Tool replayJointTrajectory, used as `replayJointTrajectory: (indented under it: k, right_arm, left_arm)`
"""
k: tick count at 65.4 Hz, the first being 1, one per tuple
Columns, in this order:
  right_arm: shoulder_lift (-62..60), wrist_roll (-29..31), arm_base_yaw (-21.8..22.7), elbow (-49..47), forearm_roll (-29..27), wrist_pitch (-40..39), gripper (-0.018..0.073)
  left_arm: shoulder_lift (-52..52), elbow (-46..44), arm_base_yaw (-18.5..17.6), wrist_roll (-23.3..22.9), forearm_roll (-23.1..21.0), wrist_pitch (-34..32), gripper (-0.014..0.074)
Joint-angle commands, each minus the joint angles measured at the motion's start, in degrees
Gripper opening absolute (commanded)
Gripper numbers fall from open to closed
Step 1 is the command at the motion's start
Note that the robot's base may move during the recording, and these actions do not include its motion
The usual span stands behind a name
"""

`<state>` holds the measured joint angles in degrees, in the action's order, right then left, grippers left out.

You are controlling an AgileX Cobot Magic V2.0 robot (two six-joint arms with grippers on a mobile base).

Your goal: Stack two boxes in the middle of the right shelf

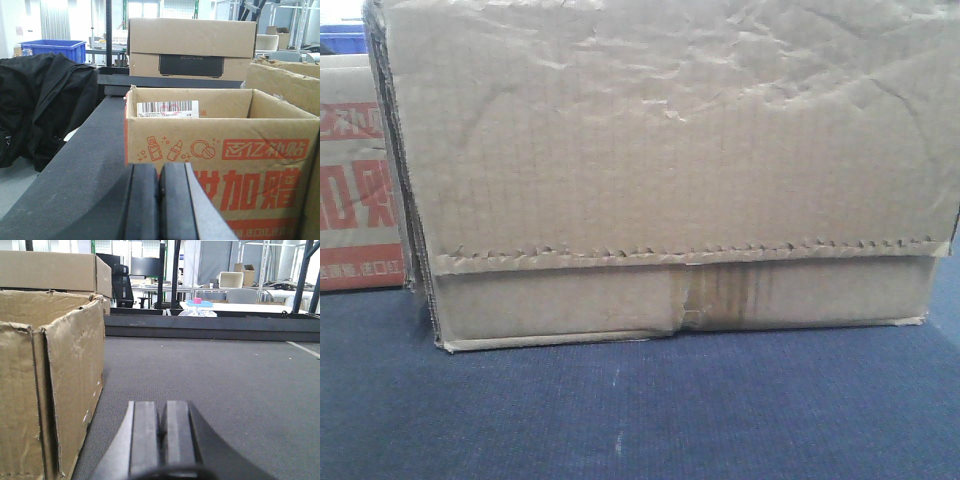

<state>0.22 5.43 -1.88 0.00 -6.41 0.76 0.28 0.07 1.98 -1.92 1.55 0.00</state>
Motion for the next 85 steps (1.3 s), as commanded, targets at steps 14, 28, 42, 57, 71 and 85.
replayJointTrajectory:
  k: [14,28,42,57,71,85]
  right_arm:
    - [-0.2,0.1,-0.1,0.0,0.4,-1.3,-0.0162]
    - [-0.2,0.1,-0.1,0.0,0.4,-1.3,-0.0162]
    - [-0.2,0.1,-0.1,0.0,0.4,-2.4,-0.0162]
    - [-0.2,0.1,-0.1,0.0,0.4,-3.8,-0.0162]
    - [-0.2,0.1,-0.1,-2.3,-0.1,-4.0,-0.0162]
    - [0.4,0.1,-0.1,-20.7,-0.1,6.2,-0.0162]
  left_arm:
    - [-0.3,-0.1,0.2,0.0,-0.3,-1.0,-0.0111]
    - [-0.3,-0.1,0.2,0.0,-0.3,-1.0,-0.0111]
    - [-0.3,-0.1,0.2,0.0,-0.3,-2.2,-0.0111]
    - [-0.3,-0.1,0.2,0.0,-0.3,-3.9,-0.0111]
    - [-0.3,-1.5,0.2,0.0,-0.3,-13.2,-0.0111]
    - [1.5,-19.2,0.1,0.0,-0.3,0.0,-0.0111]
